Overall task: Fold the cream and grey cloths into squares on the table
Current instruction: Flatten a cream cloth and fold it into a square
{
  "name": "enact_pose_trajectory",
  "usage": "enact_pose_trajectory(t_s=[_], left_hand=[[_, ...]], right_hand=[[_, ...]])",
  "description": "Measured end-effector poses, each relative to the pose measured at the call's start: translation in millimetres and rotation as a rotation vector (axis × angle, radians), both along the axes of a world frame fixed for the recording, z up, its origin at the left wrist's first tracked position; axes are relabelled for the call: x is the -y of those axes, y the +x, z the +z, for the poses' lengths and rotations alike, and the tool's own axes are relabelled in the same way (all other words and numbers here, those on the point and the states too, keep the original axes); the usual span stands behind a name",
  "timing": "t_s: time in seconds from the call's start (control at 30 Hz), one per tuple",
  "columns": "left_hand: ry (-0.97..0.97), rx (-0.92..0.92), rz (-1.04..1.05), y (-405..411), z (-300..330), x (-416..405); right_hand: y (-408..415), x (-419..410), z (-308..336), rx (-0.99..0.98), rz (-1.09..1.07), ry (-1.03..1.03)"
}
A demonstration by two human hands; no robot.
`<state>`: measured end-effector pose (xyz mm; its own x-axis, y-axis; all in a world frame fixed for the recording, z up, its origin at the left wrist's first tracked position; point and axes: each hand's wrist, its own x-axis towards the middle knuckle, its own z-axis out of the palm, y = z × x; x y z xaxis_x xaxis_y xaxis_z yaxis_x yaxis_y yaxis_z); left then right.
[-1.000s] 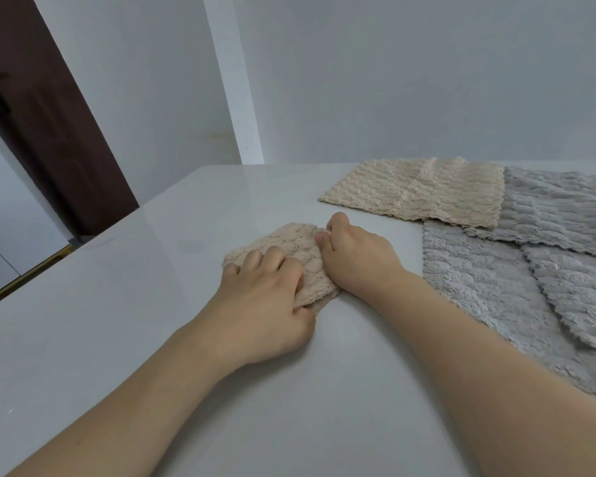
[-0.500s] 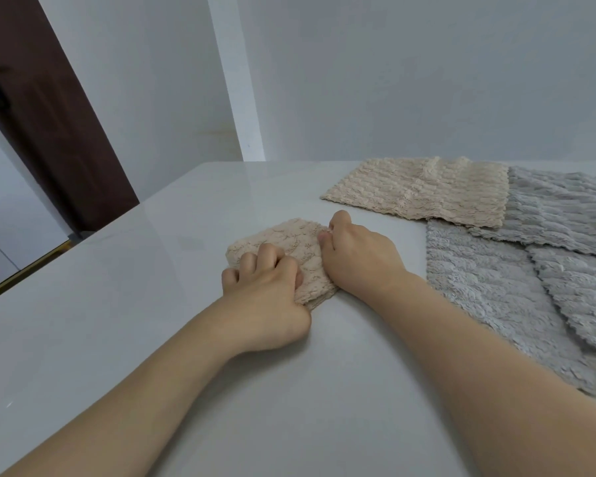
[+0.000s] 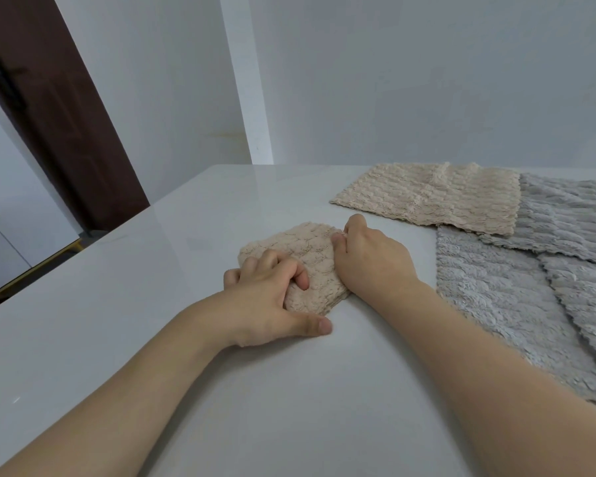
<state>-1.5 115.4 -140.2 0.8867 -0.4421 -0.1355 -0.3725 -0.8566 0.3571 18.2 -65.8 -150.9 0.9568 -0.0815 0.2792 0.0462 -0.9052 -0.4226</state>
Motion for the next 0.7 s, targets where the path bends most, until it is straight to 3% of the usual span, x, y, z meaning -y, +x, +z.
enact_pose_trajectory(t_s=[0.1,0.2,0.23,0.33,0.37,0.43,0.53,0.7], left_hand=[[0.032,0.033,-0.04,-3,1,1],[-0.215,0.0,0.058,-4,6,0],[-0.303,0.069,0.112,-2,6,0],[-0.425,0.608,0.209,0,-1,9],[-0.431,0.678,0.189,2,-3,15],[-0.247,0.577,0.098,5,-11,27],[0.066,0.252,0.128,11,-18,32],[0.135,0.18,0.182,14,-12,12]], right_hand=[[1,0,-1,0.004,-0.011,-0.021],[1,1,-1,0.008,0.016,-0.033],[0,2,-1,0.01,0.029,-0.03],[0,2,0,0.005,0.043,-0.004],[0,3,0,0.002,0.04,0.006],[1,5,0,0.0,0.032,0.014],[1,2,-1,0.013,0.023,-0.008],[2,24,4,-0.082,-0.117,-0.007]])
